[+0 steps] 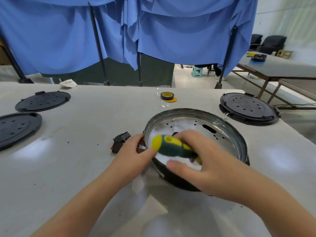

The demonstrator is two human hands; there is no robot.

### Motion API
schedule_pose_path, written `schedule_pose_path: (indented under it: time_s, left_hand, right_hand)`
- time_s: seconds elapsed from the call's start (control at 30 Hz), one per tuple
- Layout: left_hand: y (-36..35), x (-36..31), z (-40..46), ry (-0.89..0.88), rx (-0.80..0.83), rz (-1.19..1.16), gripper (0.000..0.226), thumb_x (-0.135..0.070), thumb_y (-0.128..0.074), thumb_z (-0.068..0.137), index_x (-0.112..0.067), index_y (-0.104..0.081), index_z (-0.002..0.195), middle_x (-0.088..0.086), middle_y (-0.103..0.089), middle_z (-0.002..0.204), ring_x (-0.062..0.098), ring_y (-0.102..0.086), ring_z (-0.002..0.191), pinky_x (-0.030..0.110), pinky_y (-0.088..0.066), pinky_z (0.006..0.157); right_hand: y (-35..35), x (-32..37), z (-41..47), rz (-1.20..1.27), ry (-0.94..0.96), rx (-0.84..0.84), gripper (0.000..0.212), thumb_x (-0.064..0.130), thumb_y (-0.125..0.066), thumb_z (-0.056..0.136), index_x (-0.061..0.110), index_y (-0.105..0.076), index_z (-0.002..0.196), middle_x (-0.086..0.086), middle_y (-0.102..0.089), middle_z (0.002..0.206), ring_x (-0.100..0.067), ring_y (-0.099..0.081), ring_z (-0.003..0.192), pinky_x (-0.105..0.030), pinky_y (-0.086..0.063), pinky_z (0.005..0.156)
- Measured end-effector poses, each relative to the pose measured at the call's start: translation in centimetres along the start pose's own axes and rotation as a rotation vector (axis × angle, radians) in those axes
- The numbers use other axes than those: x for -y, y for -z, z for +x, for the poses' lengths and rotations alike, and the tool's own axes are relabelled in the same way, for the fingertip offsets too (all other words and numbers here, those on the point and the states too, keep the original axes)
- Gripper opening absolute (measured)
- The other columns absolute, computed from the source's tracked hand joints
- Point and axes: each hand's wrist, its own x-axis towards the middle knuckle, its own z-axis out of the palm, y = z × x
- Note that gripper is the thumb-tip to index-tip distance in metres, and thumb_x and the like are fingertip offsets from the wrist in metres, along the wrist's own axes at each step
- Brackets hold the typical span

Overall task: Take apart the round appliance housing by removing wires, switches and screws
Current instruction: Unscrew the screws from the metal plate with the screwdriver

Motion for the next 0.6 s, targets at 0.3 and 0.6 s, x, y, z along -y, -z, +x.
schedule_pose_path:
  time_s: [0.3, 0.6]
  left_hand:
    - [0.4, -0.4, -0.5, -0.002, -0.091, 0.009, 0.045, -0.046, -0.066, 0.081, -0.048, -0.051, 0.123, -0.022, -0.055, 0.127, -0.003, -0.054, 0.113, 0.03, -0.042, 0.1]
    - [-1.6, -1.3, -3.2, -0.228, 0.06, 0.176, 0.057, -0.031, -0.049, 0.088, -0.053, -0.027, 0.136, -0.036, -0.016, 0.148, -0.024, 0.007, 0.133, 0.008, -0.004, 0.1]
  right_hand:
    - [3.4, -0.7, 0.8, 0.516, 0.02, -0.457, 0.015, 0.028, -0.048, 0.091, 0.028, -0.053, 0.105, 0.004, -0.062, 0.084, -0.006, -0.064, 0.08, -0.015, -0.052, 0.071]
    - [3.8, -2.1, 0.8, 0.878, -0.077, -0.574, 0.03, 0.029, -0.053, 0.08, 0.021, -0.06, 0.108, 0.004, -0.072, 0.087, -0.021, -0.072, 0.091, -0.023, -0.056, 0.075]
